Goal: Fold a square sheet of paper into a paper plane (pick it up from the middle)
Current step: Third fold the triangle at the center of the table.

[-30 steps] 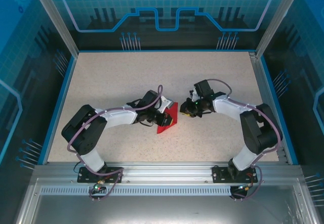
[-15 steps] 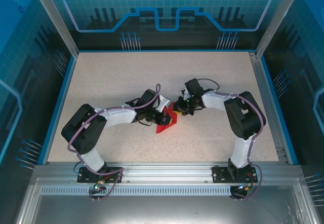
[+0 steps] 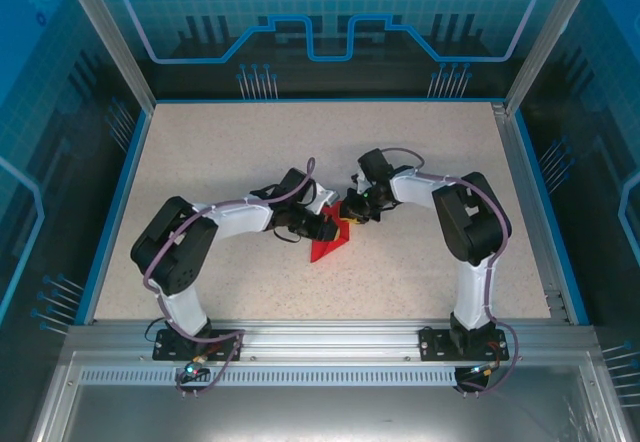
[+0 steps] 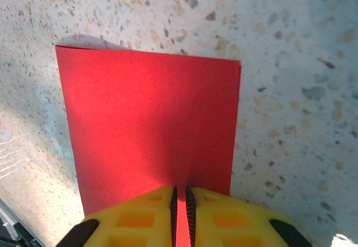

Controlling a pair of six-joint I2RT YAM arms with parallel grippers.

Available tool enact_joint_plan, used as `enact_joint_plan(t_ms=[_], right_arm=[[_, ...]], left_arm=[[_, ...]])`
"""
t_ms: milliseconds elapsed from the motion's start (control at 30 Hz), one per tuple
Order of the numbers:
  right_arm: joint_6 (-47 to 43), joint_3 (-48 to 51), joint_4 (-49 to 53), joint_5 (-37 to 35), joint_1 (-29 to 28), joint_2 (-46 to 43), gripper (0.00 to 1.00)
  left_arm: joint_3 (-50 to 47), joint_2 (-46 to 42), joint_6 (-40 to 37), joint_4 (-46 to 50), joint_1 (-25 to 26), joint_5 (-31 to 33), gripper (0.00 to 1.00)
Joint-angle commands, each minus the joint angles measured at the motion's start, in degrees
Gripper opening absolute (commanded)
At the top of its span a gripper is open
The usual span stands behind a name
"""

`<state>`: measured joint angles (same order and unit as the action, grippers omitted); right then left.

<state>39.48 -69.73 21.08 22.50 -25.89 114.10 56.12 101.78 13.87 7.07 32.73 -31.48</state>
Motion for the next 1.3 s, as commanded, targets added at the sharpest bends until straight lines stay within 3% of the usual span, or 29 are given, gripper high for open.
enact_joint_plan(t_ms=[0,733,1267], right_arm=[[-4.95,-1.4,4.18,-2.22,-0.65,2.52,0.16],[-4.55,-1.19,4.67,-2.19,-0.74,2.09,0.17],[-3.96,-1.02,4.54,-2.02,-1.24,2.09,0.18]], left_arm=[[1.8,1.19,2.44,1.57,-0.47,-3.76,0.05],[3.71,3.54,-0.66,6.57,-3.74,3.41,0.06],[4.22,4.66,-3.62,5.22,-4.8,3.35,0.08]])
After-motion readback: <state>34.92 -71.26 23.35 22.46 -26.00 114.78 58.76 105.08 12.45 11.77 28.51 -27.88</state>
